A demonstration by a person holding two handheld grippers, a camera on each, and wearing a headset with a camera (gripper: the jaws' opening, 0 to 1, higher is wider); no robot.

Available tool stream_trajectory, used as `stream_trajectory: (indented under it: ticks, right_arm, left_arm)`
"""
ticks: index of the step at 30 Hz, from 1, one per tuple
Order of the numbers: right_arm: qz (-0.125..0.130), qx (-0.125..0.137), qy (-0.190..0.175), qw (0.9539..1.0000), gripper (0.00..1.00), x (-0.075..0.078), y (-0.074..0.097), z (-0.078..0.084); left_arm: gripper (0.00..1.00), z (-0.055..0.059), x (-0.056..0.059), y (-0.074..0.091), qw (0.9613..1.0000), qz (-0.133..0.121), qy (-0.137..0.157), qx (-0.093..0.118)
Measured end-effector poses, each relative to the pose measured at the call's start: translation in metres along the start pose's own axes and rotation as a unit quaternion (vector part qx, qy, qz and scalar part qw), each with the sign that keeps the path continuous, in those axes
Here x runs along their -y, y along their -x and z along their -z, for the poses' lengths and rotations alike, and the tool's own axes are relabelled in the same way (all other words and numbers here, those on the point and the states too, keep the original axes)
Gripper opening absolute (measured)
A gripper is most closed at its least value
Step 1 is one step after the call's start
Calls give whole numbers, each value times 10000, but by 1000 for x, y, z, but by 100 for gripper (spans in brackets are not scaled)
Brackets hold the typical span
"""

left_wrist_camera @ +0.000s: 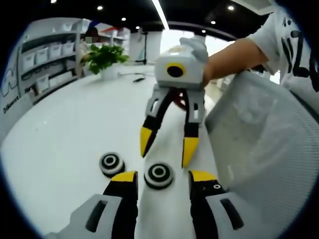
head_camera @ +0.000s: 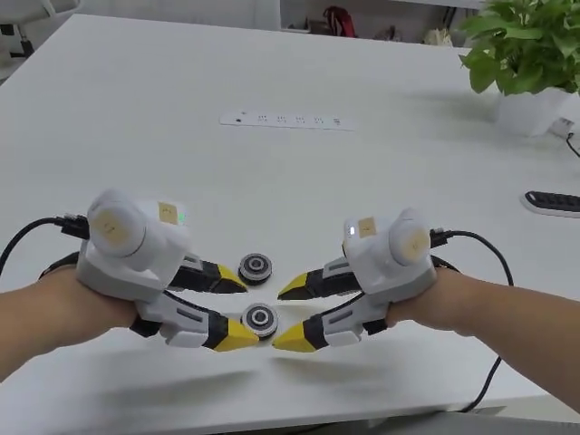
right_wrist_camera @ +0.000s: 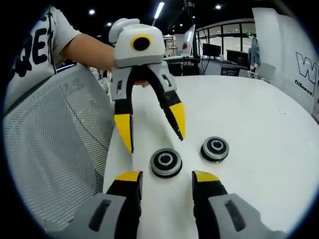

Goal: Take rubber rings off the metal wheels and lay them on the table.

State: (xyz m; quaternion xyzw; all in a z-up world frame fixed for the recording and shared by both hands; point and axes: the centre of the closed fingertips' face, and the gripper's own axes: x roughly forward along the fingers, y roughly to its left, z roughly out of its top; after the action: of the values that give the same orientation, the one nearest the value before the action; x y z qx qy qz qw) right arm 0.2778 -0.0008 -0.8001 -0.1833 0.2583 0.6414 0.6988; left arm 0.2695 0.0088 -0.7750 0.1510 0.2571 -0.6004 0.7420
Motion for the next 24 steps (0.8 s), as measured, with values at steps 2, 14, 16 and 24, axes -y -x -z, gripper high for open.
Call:
stream_trajectory:
  ticks: [2, 14, 16, 24]
  right_arm:
    - [0, 6, -12, 10000, 36, 0, 0, 0]
    - [13, -5, -20, 10000, 37, 0, 1, 2]
    - [11, -16, -28, 10000, 37, 0, 1, 3]
    - [3, -25, -35, 10000, 37, 0, -1, 4]
  left_arm:
    - [41, 0, -1, -2, 10000, -9, -50, -33]
    - [30, 4, -1, -10, 9998, -20, -108, -180]
    - [28, 5, -1, -11, 9997, -17, -97, -202]
    - [19, 7, -3, -16, 9994, -35, -183, -276]
